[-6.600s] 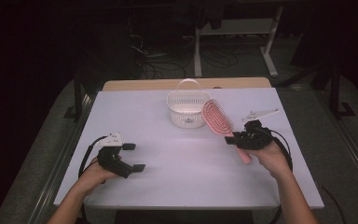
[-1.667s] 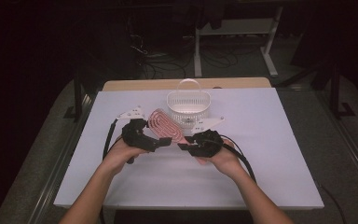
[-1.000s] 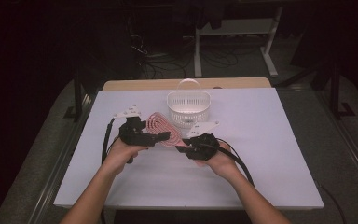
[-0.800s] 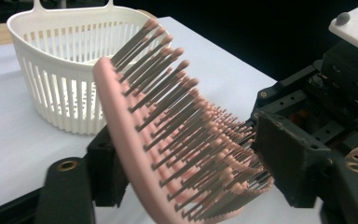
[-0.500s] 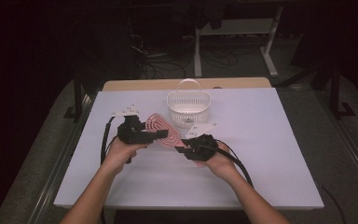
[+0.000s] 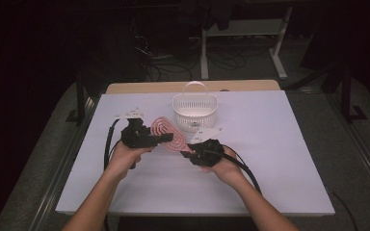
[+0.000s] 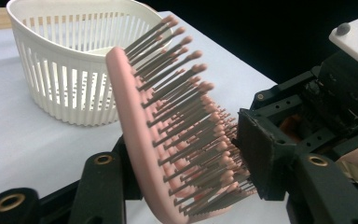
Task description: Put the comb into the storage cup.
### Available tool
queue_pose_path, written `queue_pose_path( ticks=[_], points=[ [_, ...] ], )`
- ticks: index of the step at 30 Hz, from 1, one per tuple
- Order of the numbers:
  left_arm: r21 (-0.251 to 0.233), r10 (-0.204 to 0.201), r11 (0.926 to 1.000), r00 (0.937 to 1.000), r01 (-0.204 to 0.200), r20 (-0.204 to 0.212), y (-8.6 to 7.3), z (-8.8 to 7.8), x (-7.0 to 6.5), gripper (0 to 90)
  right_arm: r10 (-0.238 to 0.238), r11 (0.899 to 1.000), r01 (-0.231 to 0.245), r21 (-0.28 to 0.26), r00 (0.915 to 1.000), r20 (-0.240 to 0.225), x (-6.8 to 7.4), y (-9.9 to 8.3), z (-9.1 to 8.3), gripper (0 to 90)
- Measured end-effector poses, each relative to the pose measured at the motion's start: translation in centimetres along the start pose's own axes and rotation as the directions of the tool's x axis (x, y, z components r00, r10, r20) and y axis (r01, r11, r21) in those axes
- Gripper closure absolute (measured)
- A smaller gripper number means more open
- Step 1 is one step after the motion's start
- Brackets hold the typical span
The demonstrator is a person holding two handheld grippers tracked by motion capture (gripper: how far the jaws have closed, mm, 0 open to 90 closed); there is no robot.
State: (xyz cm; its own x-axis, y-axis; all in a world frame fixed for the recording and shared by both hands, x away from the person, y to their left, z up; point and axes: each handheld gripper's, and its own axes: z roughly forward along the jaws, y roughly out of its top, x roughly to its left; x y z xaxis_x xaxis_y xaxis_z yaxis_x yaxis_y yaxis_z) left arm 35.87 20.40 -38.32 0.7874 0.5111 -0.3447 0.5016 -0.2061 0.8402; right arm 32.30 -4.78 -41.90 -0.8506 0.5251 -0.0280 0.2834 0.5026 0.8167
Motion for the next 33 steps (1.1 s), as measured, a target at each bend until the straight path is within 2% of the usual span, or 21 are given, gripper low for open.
queue_pose_path(
  ticks=[19,33],
  points=[
    [-0.022,0.016,0.9996,0.9984,-0.015,0.055,0.20,0.06,-0.54,60.3,-0.009,1.000,0.009,0.012,1.0000,0.002,0.39,0.06,0.35,68.7],
    [-0.045,0.017,0.9989,0.9964,-0.013,0.084,0.27,-0.02,-0.75,63.9,-0.003,1.000,0.003,0.007,1.0000,-0.002,0.48,0.18,0.56,69.2]
  ],
)
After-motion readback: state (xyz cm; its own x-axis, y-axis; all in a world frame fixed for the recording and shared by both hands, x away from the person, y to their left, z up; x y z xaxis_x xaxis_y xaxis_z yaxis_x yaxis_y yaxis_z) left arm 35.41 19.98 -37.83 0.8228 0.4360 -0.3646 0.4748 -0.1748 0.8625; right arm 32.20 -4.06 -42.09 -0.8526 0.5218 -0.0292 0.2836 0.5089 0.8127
